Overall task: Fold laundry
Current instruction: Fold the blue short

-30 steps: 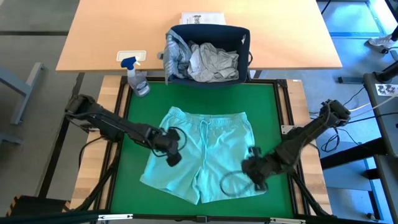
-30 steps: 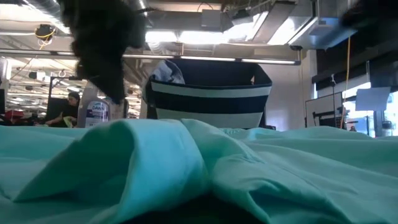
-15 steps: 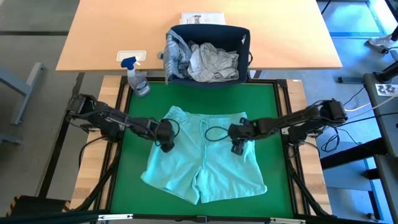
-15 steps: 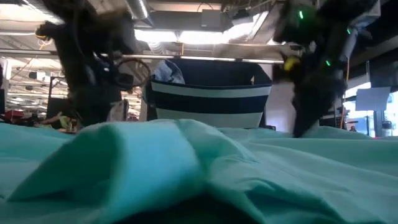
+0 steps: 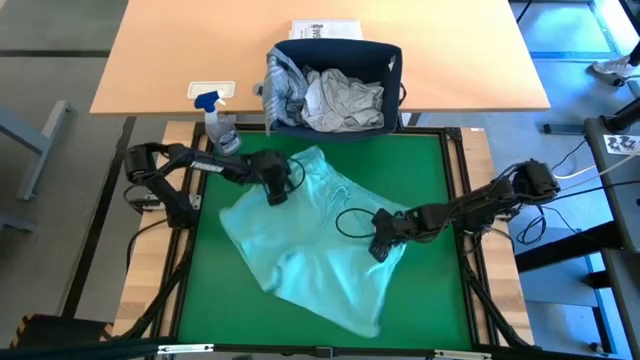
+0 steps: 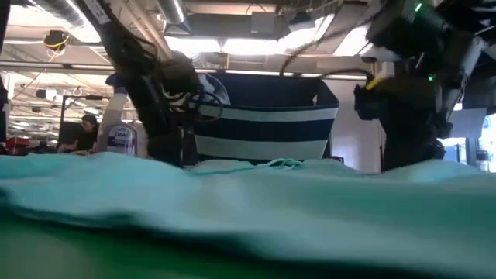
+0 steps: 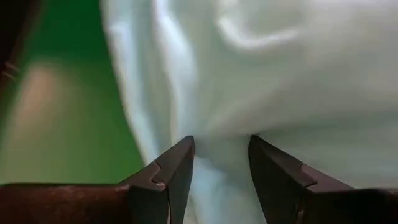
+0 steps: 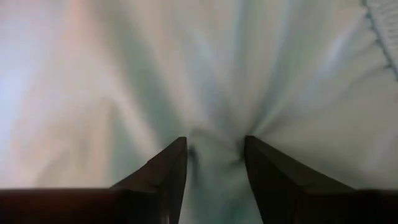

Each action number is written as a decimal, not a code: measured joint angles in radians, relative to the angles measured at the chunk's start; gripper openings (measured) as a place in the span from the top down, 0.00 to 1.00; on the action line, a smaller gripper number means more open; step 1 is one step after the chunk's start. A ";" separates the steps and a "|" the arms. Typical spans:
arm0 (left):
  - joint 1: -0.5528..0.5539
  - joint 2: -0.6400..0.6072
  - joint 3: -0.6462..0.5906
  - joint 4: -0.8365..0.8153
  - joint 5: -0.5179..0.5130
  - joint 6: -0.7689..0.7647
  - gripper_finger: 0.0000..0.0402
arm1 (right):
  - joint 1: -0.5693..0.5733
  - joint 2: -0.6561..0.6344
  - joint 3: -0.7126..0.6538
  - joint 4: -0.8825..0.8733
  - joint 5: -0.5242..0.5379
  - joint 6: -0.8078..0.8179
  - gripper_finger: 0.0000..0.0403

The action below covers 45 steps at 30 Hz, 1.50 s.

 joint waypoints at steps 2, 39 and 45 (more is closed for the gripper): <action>0.045 0.015 0.032 0.029 0.002 0.060 0.62 | 0.016 0.000 0.000 0.099 0.043 0.019 0.60; -0.726 0.117 0.197 -0.320 0.002 -1.089 0.62 | -0.260 -0.159 -0.137 -0.191 -0.076 -0.601 0.60; -0.581 0.135 0.202 -0.310 0.000 -0.677 0.62 | -0.111 -0.161 -0.148 -0.171 -0.099 -0.314 0.60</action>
